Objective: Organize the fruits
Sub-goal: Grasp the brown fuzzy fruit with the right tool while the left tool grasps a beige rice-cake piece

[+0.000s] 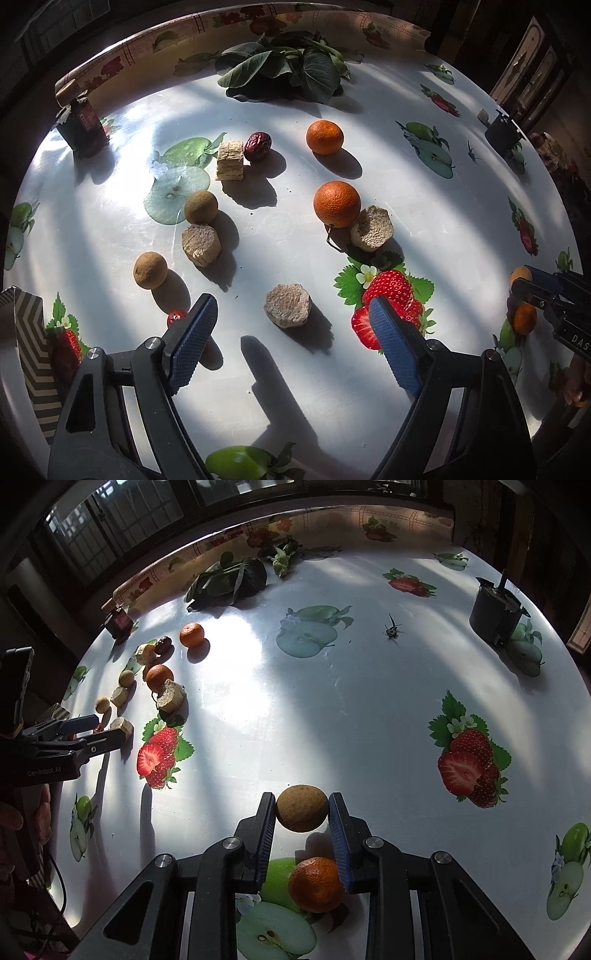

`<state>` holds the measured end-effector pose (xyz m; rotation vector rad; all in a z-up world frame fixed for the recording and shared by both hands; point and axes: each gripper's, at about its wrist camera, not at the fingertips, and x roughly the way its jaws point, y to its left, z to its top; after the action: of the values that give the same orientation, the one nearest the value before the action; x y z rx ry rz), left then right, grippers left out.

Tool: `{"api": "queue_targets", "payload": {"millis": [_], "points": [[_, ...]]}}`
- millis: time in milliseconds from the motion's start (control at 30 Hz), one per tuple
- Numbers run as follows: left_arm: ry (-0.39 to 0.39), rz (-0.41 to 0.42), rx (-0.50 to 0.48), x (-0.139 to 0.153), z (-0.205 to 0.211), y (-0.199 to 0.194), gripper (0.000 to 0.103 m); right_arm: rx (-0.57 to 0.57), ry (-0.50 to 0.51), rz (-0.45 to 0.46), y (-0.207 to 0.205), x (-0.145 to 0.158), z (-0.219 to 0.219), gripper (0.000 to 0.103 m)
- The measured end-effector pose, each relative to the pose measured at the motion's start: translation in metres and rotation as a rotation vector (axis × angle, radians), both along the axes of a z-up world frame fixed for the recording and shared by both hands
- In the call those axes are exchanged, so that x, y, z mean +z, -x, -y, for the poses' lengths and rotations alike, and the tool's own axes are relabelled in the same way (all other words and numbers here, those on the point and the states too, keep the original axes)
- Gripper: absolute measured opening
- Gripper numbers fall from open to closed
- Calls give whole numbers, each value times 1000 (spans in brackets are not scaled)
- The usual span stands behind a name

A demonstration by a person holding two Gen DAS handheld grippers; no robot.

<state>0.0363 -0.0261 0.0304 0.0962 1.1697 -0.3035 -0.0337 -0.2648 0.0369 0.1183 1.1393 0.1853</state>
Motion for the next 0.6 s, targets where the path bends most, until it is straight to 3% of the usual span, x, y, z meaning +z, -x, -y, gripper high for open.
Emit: {"api": "queue_targets", "payload": {"millis": [133,167,233,600], "points": [[-11,-16,-12,-10,0,-4,56,9,-25,8,-4,4,-4,28],[-15,-24,-11,-13,0,-4,43,14,-28,11,-4,5,-6,28],[-13,-3,-4,-12,-1,-3,28,25,-29,17,-5,7,-10,28],[21,29,53,18,-21,13,27,125,-45,48,-8,20,-47,28]]}}
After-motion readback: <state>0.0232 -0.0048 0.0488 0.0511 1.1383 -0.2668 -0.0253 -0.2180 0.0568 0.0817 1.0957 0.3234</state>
